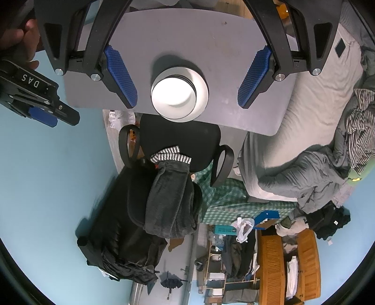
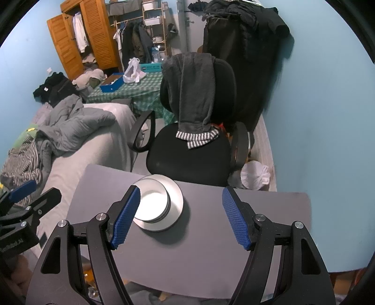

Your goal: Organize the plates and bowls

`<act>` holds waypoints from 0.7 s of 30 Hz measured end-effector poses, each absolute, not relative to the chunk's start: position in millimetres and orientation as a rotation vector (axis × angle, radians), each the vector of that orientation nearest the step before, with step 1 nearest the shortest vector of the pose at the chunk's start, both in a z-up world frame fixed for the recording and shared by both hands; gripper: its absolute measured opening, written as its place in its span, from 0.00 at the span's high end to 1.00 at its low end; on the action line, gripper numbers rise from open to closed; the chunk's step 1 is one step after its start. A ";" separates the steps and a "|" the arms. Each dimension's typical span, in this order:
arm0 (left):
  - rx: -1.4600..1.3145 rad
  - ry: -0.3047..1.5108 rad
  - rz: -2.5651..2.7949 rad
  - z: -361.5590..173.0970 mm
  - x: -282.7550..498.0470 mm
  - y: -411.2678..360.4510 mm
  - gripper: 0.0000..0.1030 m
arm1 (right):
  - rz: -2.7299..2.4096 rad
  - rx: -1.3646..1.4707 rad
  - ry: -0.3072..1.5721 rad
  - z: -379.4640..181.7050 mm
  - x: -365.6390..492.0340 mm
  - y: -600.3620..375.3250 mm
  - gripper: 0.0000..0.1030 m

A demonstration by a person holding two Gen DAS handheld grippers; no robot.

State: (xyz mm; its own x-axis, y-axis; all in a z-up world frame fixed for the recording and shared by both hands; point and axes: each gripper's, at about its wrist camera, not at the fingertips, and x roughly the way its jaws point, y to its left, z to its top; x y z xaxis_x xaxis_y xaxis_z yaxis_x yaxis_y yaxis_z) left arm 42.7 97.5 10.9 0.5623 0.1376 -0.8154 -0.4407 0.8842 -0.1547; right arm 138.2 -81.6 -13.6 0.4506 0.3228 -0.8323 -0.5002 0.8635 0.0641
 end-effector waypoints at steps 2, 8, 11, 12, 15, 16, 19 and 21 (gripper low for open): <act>-0.366 0.914 0.348 11.8 42.6 96.7 0.14 | 0.514 -0.203 0.979 -13.9 139.2 -82.5 0.31; -0.358 0.918 0.344 12.3 42.6 95.6 0.14 | 0.509 -0.205 0.982 -15.5 137.1 -83.3 0.31; -0.358 0.917 0.347 12.6 42.8 94.5 0.14 | 0.509 -0.205 0.983 -15.0 135.6 -82.6 0.31; -0.359 0.917 0.347 12.5 42.9 94.5 0.14 | 0.510 -0.205 0.982 -15.6 137.7 -83.9 0.31; -0.352 0.917 0.349 14.0 44.2 95.8 0.14 | 0.511 -0.205 0.982 -15.7 137.9 -84.1 0.30; -0.348 0.917 0.352 14.3 44.3 95.9 0.14 | 0.511 -0.206 0.982 -15.7 137.9 -84.0 0.31; -0.335 0.918 0.353 16.0 44.5 96.8 0.14 | 0.510 -0.205 0.983 -15.7 137.7 -84.0 0.31; -0.333 0.917 0.350 16.4 43.8 97.0 0.14 | 0.510 -0.205 0.983 -15.6 137.7 -84.0 0.31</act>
